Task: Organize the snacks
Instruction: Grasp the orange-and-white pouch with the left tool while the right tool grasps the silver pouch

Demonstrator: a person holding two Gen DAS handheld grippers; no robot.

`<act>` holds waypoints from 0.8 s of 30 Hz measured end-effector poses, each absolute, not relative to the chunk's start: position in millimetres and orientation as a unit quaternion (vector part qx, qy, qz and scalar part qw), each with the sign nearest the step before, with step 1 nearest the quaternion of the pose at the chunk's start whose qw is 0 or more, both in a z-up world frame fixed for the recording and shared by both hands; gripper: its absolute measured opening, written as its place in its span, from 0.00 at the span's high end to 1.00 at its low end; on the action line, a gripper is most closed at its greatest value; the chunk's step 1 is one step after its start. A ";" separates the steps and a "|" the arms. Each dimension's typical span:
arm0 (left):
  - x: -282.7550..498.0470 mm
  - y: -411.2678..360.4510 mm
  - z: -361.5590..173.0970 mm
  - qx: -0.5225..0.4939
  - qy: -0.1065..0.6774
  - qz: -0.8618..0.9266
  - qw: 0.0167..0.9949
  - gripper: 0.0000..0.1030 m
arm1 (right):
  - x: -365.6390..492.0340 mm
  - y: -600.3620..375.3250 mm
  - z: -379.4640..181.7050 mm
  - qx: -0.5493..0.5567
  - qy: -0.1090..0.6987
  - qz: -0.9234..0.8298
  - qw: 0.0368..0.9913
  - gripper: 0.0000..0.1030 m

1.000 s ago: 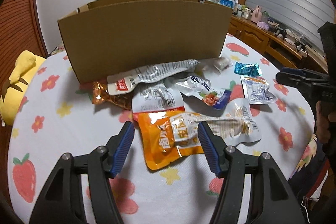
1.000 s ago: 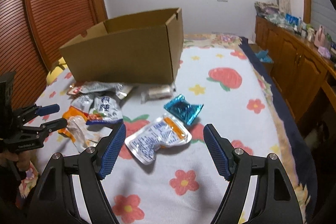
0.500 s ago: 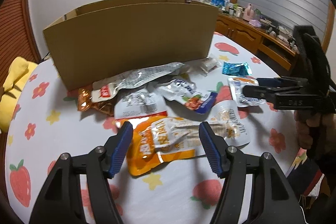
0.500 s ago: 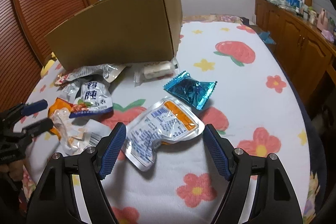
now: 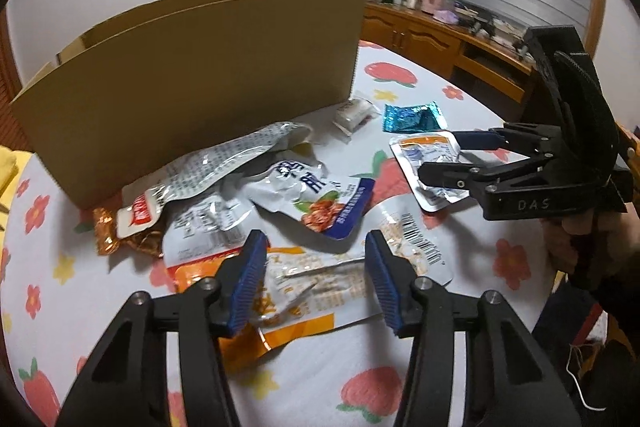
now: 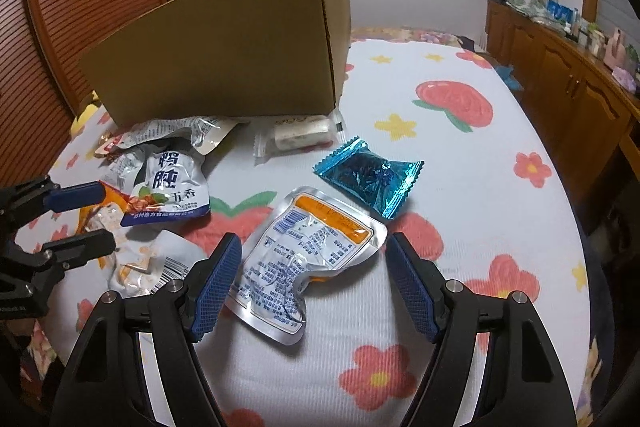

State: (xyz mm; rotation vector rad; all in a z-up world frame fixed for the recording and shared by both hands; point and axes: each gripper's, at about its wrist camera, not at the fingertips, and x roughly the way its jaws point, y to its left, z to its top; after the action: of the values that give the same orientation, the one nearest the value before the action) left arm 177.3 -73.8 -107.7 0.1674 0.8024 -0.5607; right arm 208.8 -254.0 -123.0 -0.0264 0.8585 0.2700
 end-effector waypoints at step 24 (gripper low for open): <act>167.5 -77.2 -118.3 0.139 0.420 -0.299 0.845 0.25 | 207.5 -251.8 -123.6 -0.016 0.413 0.128 0.901 0.25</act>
State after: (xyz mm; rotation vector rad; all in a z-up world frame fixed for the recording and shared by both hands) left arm 167.5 -77.2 -118.3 0.2939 0.8860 -0.6315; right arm 207.5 -251.8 -123.6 -0.0330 0.8551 0.2648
